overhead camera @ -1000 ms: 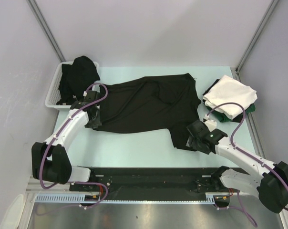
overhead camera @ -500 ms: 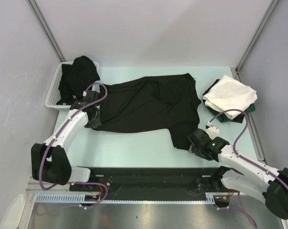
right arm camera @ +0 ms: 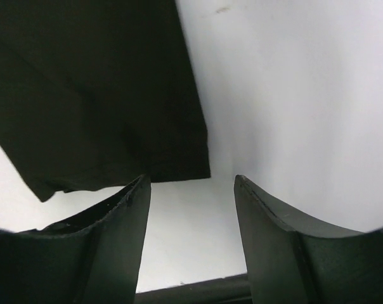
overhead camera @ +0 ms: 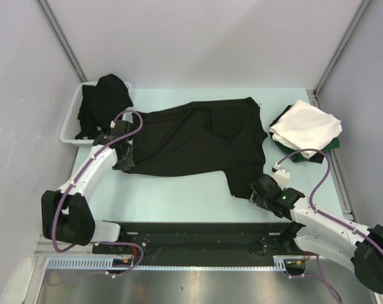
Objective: Fold and stack the t-shirts
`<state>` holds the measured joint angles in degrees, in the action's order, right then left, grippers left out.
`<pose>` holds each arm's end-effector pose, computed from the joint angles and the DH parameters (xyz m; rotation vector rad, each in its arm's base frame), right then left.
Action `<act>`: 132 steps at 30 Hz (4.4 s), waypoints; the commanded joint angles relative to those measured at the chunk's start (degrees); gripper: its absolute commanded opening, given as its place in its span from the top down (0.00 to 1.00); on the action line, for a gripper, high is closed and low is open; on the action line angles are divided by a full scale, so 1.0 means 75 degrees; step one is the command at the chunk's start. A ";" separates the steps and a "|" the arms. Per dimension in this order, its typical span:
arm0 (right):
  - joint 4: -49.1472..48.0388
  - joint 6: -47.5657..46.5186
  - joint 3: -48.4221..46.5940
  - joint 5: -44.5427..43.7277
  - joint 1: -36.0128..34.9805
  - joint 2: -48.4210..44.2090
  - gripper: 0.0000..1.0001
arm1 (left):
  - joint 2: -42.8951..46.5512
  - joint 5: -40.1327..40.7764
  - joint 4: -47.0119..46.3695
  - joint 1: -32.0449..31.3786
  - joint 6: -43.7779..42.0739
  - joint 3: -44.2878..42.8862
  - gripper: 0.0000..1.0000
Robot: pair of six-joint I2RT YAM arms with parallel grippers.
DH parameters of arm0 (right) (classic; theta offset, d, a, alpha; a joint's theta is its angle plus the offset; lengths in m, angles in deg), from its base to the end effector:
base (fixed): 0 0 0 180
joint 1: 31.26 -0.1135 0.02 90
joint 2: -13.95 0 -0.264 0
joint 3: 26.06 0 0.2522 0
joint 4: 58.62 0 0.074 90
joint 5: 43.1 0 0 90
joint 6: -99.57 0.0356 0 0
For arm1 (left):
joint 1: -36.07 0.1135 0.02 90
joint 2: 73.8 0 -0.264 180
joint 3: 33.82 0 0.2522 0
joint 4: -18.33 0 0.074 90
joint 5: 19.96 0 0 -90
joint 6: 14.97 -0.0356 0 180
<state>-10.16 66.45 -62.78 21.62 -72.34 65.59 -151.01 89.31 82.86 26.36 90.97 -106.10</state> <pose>0.1211 0.0854 0.1606 0.4770 2.4683 0.0786 0.2490 -0.0307 0.2485 -0.2297 2.6918 0.3384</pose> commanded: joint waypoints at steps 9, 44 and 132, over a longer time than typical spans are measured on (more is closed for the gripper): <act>-0.1333 -0.0459 0.0214 -0.0321 -0.0042 0.0252 0.50 | 0.0017 0.0044 0.0122 0.0053 -0.0192 -0.0330 1.00; 0.1465 -0.0460 -0.1485 0.0112 -0.0042 -0.1540 1.00 | 0.1294 0.1063 0.0696 0.0053 -0.0087 -0.0400 1.00; -0.3092 -0.4537 -0.7097 0.3288 0.4692 0.5958 1.00 | -0.3451 0.2693 -0.0687 0.0252 -0.1165 -0.4313 1.00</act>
<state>-30.80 33.71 -110.69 45.93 -37.52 107.77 -174.68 107.67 78.51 27.63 83.65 -133.23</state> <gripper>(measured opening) 0.012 0.005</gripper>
